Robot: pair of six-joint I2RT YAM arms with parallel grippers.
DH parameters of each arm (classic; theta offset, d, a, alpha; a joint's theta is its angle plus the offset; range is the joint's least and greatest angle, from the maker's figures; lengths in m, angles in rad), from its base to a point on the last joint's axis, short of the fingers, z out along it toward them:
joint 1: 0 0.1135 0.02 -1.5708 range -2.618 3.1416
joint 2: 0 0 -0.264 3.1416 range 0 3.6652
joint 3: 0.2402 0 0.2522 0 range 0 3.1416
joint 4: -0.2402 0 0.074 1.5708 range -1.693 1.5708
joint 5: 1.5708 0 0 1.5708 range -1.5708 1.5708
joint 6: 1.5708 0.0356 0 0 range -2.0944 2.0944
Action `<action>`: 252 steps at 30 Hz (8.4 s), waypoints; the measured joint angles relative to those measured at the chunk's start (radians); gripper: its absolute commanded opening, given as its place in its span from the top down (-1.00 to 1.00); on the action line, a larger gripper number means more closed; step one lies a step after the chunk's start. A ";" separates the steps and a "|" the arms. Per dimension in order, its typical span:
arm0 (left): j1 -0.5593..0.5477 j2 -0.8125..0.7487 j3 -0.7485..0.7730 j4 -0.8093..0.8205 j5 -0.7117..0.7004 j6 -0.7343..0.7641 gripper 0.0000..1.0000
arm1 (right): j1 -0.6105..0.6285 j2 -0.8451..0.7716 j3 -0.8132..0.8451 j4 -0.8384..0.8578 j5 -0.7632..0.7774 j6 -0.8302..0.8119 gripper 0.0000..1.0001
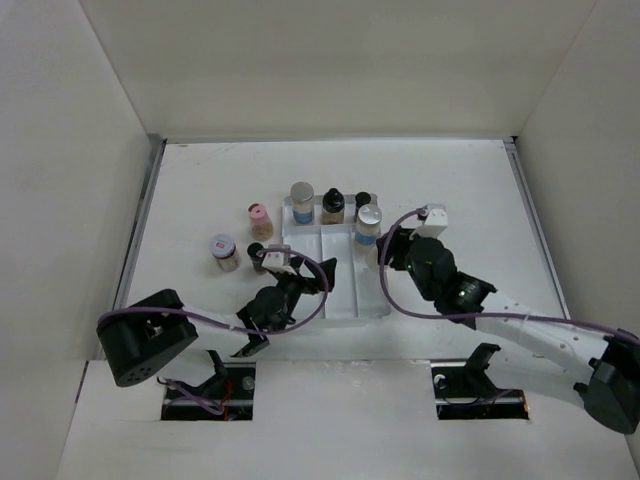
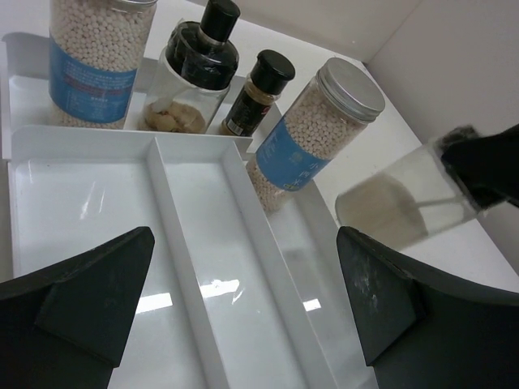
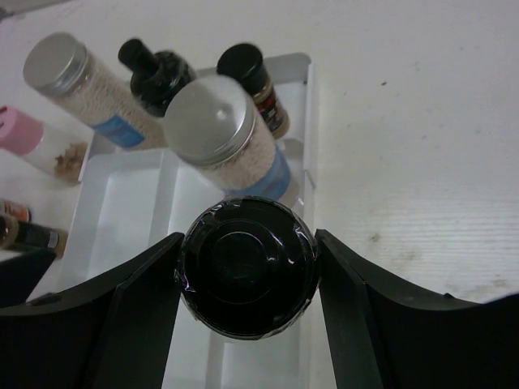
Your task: Organize the condiment bottles
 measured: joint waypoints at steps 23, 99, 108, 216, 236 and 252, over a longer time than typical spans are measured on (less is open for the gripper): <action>0.027 -0.094 0.097 -0.226 -0.004 -0.003 0.27 | 0.173 0.169 0.005 0.032 0.111 0.010 -1.00; 0.457 -0.621 0.545 -1.423 -0.232 -0.021 0.47 | -0.106 0.035 -0.094 0.362 0.070 -0.093 -0.28; 0.158 -0.268 0.635 -1.226 -0.199 -0.009 0.46 | -0.107 0.035 -0.094 0.361 0.070 -0.093 -0.29; 0.012 -0.344 0.558 -1.300 -0.159 0.064 0.43 | -0.109 0.042 -0.094 0.361 0.070 -0.093 -0.40; 0.070 -0.061 0.455 -1.104 -0.096 -0.003 0.31 | -0.109 0.043 -0.094 0.361 0.070 -0.093 -0.40; 0.086 -0.196 0.416 -1.137 -0.112 -0.040 -0.63 | -0.114 0.043 -0.094 0.361 0.070 -0.093 -0.40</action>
